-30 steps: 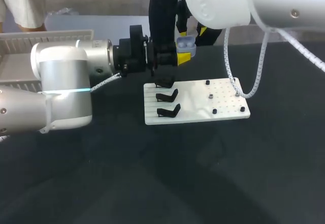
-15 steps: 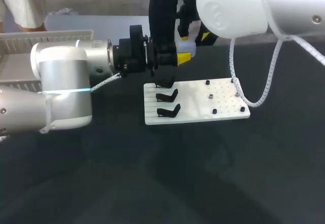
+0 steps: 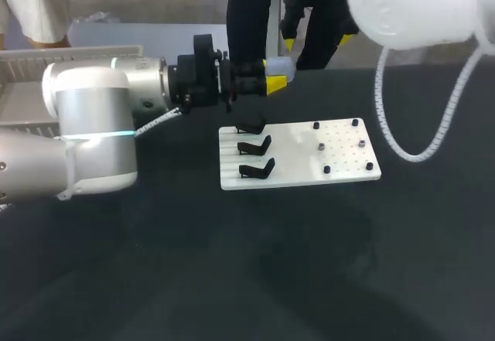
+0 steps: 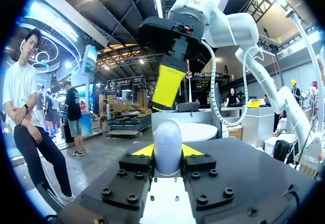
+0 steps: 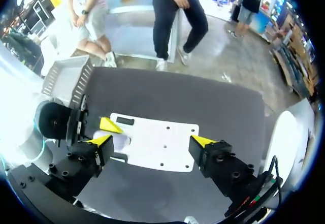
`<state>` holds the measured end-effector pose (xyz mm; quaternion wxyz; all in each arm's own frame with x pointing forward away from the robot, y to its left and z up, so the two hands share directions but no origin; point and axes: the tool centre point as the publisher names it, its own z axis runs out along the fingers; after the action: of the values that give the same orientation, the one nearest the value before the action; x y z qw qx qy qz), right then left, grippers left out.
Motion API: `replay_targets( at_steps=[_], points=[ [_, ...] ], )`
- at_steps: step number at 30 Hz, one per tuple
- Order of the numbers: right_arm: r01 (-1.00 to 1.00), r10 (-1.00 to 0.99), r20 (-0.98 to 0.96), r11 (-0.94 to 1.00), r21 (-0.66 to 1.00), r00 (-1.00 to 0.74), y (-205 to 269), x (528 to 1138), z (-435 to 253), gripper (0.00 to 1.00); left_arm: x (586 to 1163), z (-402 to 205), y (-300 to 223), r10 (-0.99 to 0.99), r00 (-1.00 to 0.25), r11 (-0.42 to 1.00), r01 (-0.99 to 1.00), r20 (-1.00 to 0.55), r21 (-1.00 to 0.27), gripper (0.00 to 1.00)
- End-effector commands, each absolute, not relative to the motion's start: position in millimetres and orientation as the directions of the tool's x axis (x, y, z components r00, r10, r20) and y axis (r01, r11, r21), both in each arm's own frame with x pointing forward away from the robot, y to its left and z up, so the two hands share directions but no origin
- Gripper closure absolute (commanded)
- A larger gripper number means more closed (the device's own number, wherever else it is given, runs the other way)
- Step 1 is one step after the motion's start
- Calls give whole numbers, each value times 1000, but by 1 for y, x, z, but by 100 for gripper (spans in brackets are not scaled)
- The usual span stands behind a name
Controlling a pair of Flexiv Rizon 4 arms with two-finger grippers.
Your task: Pick up each earbud case from the left stands, insert the matching earbuds, close the lid, and place the case in the box.
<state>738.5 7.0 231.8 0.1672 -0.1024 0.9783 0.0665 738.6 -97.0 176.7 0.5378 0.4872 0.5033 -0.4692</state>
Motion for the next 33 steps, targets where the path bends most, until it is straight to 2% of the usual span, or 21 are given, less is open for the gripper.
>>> replay_targets(
  at_steps=[1, 16, 26, 33],
  points=[
    [-197, -134, -415, 974, 113, -900, -7, 709, 229, 0, 737, 191, -67, 2, 81, 119, 990, -997, 80, 100],
    [-84, -18, -356, 982, 170, -934, -15, 679, 211, 0, 780, 213, 97, 115, 180, 391, 896, -977, 212, 100],
    [-30, 27, -333, 986, 165, -943, -8, 658, 206, 0, 803, 185, 181, 200, 138, 507, 833, -970, 223, 100],
    [-7, 40, -307, 989, 150, -951, -1, 649, 205, 0, 821, 145, 220, 197, 67, 572, 802, -978, 170, 100]
  ],
)
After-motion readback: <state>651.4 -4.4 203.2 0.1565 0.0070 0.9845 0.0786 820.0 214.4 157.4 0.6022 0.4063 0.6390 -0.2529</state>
